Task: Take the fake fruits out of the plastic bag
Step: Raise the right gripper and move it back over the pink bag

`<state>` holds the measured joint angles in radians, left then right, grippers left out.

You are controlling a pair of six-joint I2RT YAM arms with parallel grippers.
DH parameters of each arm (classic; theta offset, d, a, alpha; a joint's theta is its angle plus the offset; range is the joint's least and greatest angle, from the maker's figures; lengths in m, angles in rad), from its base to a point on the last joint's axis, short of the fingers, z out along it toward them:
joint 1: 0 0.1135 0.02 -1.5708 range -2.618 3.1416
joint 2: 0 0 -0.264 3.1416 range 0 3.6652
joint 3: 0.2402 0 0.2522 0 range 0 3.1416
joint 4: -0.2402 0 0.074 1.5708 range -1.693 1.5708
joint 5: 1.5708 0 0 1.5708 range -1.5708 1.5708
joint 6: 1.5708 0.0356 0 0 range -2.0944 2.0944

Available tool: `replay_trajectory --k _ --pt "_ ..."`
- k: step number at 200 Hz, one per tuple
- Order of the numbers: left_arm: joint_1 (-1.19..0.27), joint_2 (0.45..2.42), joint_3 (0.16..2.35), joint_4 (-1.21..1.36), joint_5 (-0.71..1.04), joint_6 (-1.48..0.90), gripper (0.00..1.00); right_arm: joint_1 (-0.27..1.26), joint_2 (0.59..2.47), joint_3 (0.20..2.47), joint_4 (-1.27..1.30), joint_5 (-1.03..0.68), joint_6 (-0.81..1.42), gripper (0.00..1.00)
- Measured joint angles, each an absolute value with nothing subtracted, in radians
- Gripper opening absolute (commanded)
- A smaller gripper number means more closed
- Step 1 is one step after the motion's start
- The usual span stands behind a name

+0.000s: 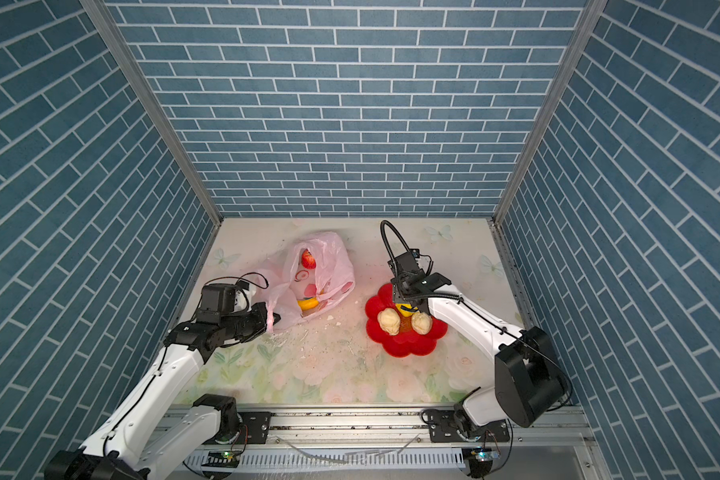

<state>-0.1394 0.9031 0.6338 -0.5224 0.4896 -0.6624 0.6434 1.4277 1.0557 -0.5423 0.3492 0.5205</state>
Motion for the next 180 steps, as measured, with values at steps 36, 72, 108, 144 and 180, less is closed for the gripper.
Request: replay_trajectory --k 36,72,108,144,180 --pt "-0.139 0.902 0.609 -0.521 0.488 -0.661 0.00 0.771 1.445 1.176 -0.547 0.351 0.461 0.72" --pt "-0.139 0.886 0.568 -0.495 0.489 -0.670 0.00 0.864 1.563 1.349 -0.483 0.319 0.443 0.71" --pt "-0.138 0.868 0.540 -0.459 0.500 -0.687 0.00 0.920 1.787 1.527 -0.393 0.310 0.406 0.76" --pt "-0.138 0.847 0.538 -0.447 0.520 -0.693 0.00 0.941 1.985 1.685 -0.353 0.310 0.315 0.79" --pt "-0.138 0.813 0.524 -0.443 0.529 -0.701 0.00 0.942 2.107 1.812 -0.348 0.312 0.253 0.82"
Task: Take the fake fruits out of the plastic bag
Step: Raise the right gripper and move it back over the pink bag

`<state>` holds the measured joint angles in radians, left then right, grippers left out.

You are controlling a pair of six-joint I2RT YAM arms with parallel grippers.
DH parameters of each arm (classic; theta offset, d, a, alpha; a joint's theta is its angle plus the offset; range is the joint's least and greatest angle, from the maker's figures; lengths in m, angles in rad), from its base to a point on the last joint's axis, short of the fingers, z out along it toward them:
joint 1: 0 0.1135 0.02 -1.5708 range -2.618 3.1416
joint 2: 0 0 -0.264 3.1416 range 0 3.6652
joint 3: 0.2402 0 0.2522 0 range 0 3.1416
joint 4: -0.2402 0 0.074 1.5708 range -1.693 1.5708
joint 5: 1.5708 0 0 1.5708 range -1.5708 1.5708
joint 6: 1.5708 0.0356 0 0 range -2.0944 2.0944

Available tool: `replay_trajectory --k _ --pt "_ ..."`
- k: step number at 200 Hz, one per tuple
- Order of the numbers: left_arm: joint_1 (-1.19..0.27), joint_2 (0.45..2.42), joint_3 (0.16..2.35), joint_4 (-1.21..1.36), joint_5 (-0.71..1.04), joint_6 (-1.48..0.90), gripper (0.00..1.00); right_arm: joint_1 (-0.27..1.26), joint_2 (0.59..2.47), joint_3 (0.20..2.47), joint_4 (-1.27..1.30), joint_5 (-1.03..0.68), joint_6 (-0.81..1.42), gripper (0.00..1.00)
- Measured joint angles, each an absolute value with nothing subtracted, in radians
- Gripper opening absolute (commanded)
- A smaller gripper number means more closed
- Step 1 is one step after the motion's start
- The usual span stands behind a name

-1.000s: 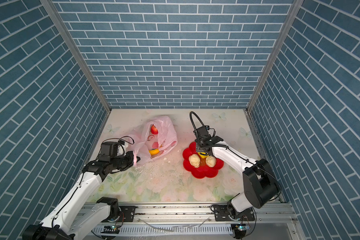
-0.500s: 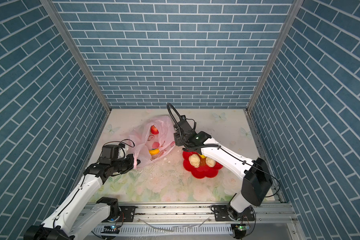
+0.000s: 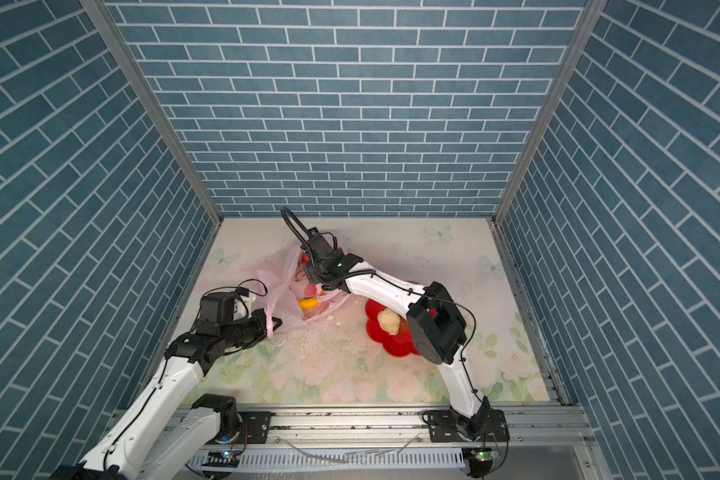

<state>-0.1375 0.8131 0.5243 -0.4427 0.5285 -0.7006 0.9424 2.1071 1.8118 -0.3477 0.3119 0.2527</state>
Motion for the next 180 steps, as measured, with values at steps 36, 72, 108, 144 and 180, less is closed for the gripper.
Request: replay_trajectory --k 36,72,108,144,180 --pt "-0.138 0.802 0.512 -0.442 0.540 -0.704 0.00 0.941 2.199 1.938 -0.349 0.337 0.226 0.82" --pt "-0.138 0.787 0.508 -0.447 0.544 -0.707 0.00 0.933 2.270 2.000 -0.345 0.383 0.202 0.73" --pt "-0.138 0.780 0.503 -0.452 0.543 -0.707 0.00 0.919 2.292 2.006 -0.343 0.393 0.166 0.49" --pt "-0.138 0.801 0.501 -0.454 0.533 -0.707 0.03 0.912 2.291 2.014 -0.334 0.386 0.122 0.24" --pt "-0.138 0.865 0.509 -0.451 0.514 -0.698 0.14 0.912 2.278 2.012 -0.329 0.352 0.098 0.10"
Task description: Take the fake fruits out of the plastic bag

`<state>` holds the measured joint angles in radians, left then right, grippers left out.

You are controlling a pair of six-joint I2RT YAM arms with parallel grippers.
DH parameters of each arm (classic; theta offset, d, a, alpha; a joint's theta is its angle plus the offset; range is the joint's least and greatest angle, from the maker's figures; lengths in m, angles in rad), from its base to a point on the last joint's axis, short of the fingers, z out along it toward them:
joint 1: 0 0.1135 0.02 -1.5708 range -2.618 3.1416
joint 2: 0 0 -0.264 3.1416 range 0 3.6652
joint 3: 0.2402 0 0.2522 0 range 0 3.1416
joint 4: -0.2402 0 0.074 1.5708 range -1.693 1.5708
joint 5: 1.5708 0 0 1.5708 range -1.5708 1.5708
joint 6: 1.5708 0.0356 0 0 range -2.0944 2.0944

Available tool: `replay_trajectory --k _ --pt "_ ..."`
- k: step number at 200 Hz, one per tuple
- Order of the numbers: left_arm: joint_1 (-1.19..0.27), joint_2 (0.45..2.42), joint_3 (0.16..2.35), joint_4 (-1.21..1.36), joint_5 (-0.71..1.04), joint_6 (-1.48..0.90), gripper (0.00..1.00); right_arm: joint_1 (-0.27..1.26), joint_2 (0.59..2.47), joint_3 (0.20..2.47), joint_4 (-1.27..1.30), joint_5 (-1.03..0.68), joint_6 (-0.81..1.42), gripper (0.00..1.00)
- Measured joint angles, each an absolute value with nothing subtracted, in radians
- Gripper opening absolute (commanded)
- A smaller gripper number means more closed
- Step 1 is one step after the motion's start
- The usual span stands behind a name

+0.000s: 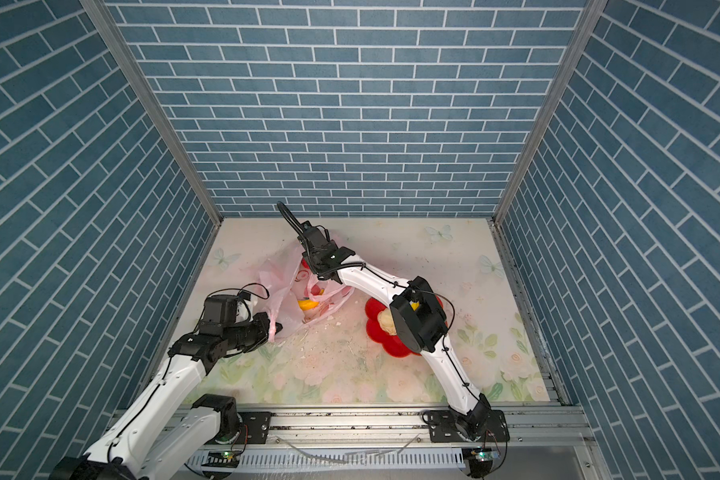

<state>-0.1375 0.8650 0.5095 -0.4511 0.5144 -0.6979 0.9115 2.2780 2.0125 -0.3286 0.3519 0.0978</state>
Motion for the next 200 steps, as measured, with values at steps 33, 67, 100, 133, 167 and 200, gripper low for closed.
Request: replay_trajectory --k 33,67,100,133,167,200 --pt "-0.137 0.915 0.579 -0.461 0.489 -0.670 0.33 0.912 2.206 1.959 -0.319 0.321 0.086 0.01" --pt "-0.133 0.950 0.659 -0.484 0.463 -0.636 0.45 0.917 2.093 1.877 -0.296 0.303 0.081 0.00" --pt "-0.129 0.977 0.702 -0.545 0.434 -0.610 0.50 0.922 2.010 1.806 -0.281 0.291 0.081 0.00" --pt "-0.124 0.962 0.730 -0.599 0.404 -0.595 0.54 0.941 1.951 1.728 -0.270 0.291 0.081 0.00" --pt "-0.118 0.955 0.744 -0.624 0.380 -0.593 0.55 0.966 1.912 1.654 -0.262 0.295 0.081 0.00" --pt "-0.107 0.955 0.744 -0.633 0.359 -0.595 0.55 0.993 1.863 1.596 -0.250 0.308 0.081 0.00"
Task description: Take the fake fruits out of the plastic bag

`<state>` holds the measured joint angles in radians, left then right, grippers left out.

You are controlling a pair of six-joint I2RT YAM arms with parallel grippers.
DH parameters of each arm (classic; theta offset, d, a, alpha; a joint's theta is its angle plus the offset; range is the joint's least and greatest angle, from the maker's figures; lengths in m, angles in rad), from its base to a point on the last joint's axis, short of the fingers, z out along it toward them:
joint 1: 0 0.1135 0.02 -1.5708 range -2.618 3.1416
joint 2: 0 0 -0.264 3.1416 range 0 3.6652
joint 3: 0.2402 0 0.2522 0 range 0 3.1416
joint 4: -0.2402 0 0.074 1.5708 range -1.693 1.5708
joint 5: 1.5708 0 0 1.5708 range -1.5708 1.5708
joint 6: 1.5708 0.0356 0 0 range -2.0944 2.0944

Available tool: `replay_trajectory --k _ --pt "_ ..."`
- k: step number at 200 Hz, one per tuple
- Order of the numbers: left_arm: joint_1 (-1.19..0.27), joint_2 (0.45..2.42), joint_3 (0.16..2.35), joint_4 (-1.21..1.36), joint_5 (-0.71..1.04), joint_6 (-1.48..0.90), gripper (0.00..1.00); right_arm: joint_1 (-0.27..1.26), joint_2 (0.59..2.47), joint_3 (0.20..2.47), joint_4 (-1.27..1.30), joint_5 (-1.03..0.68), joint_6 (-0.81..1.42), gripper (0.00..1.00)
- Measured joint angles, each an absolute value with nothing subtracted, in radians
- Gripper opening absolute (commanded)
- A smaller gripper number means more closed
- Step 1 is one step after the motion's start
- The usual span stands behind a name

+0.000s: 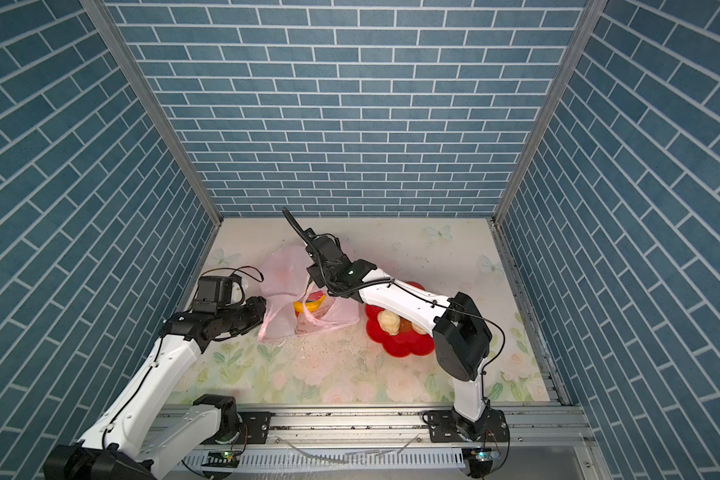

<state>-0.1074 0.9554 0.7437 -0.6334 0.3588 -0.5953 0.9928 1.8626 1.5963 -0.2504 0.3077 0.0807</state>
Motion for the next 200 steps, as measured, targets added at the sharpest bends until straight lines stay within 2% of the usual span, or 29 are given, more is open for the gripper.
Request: replay_trajectory --k 69,129,200 --pt "-0.099 0.956 0.723 -0.598 0.352 -0.626 0.58 1.023 1.763 1.504 -0.206 0.342 0.081 0.00" --pt "-0.097 0.896 0.599 -0.575 0.361 -0.673 0.63 1.027 1.762 1.502 -0.199 0.348 0.081 0.00" --pt "-0.097 0.882 0.547 -0.522 0.364 -0.714 0.62 1.028 1.762 1.504 -0.159 0.331 0.054 0.00"
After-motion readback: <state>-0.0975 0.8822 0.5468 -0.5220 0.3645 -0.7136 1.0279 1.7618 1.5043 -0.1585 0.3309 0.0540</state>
